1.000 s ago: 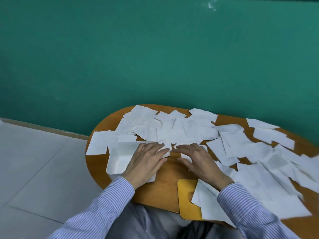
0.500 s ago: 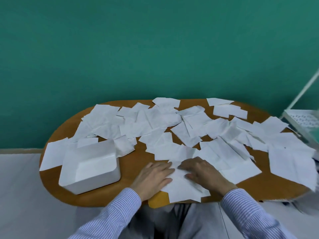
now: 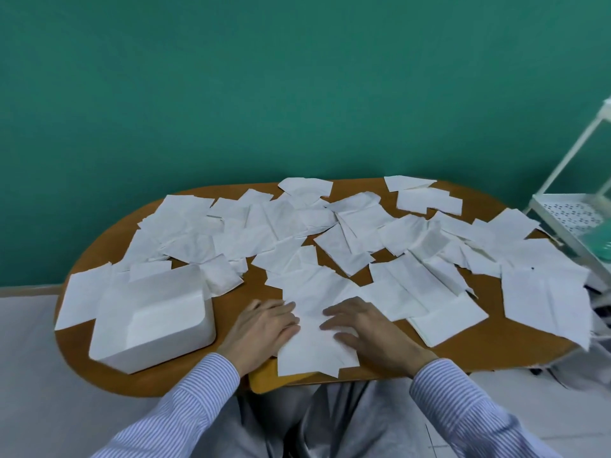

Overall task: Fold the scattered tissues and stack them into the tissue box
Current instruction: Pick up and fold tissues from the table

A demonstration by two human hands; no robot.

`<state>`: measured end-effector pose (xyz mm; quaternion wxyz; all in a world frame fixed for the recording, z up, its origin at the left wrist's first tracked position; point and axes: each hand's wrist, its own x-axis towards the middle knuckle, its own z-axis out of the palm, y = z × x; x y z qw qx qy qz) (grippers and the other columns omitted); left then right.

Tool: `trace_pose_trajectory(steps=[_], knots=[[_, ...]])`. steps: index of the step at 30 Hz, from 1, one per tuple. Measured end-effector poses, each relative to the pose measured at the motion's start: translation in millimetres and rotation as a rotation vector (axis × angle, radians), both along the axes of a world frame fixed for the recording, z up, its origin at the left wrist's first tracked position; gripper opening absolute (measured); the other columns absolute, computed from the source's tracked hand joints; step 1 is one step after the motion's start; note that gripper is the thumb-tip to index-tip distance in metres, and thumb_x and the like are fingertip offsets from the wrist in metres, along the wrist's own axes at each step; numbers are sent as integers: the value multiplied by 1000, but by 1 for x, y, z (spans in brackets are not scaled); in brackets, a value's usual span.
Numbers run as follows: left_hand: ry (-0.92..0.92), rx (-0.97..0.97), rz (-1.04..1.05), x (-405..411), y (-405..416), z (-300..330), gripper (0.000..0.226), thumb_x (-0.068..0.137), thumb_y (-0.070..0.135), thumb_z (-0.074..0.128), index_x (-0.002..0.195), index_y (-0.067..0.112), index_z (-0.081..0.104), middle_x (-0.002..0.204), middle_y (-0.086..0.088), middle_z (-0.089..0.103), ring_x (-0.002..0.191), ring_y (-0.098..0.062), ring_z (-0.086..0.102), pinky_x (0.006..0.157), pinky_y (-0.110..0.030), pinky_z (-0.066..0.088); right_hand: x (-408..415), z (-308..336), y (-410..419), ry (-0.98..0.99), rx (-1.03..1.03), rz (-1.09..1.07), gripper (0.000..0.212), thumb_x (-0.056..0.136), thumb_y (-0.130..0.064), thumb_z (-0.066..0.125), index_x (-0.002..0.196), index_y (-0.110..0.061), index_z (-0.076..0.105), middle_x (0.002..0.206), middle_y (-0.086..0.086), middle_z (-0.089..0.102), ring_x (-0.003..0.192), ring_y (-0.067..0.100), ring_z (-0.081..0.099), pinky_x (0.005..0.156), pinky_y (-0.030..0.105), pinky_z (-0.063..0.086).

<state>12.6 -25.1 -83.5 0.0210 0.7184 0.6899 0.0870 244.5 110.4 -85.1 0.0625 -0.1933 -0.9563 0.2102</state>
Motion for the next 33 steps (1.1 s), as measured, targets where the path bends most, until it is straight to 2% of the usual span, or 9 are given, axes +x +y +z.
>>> trace_pose_trajectory(steps=[4, 10, 15, 20, 23, 29, 33], knots=[[34, 108, 31, -3, -5, -6, 45, 100, 53, 32, 114, 36, 72, 135, 16, 62, 123, -6, 53, 95, -25, 33, 1, 10, 29, 66, 46, -59, 27, 101, -28, 51, 121, -40, 65, 131, -19, 59, 121, 4, 47, 102, 30, 39], [-127, 123, -43, 35, 7, -13, 37, 99, 52, 42, 114, 33, 70, 115, 17, 66, 105, -6, 54, 88, -23, 32, 24, 6, 52, -7, 71, -39, 29, 98, -26, 58, 121, -43, 64, 129, -20, 57, 118, 5, 45, 98, 30, 40], [-175, 66, -27, 49, 15, -19, 36, 95, 54, 53, 116, 31, 71, 121, 15, 62, 109, -8, 52, 92, -31, 40, 35, -1, 55, -163, 77, -12, 37, 94, -31, 64, 129, -43, 59, 142, -15, 47, 129, 8, 36, 104, 27, 35], [-116, 43, -8, 40, 15, -19, 43, 97, 59, 46, 118, 32, 71, 132, 18, 60, 117, -4, 50, 96, -28, 32, 41, -3, 52, -175, 72, -21, 37, 91, -40, 64, 127, -47, 57, 128, -18, 47, 112, 6, 37, 96, 24, 37], [-130, 39, 18, 38, 9, -20, 49, 93, 65, 45, 120, 32, 71, 137, 19, 58, 122, -3, 47, 97, -26, 28, 43, -5, 45, -162, 59, -14, 34, 92, -45, 61, 126, -47, 58, 124, -19, 46, 109, 4, 37, 95, 22, 37], [-247, 71, 16, 52, 3, -17, 49, 87, 70, 52, 118, 37, 69, 123, 22, 60, 115, 0, 44, 101, -27, 33, 44, -2, 34, -107, 93, -31, 16, 95, -44, 57, 110, -40, 63, 116, -21, 52, 108, 0, 38, 96, 25, 38], [-247, 52, 6, 60, 6, -13, 50, 87, 71, 54, 120, 36, 68, 123, 20, 58, 115, -1, 44, 99, -26, 35, 44, 3, 32, -70, 93, -53, 15, 98, -42, 53, 107, -36, 63, 114, -17, 56, 107, 3, 41, 95, 27, 40]])
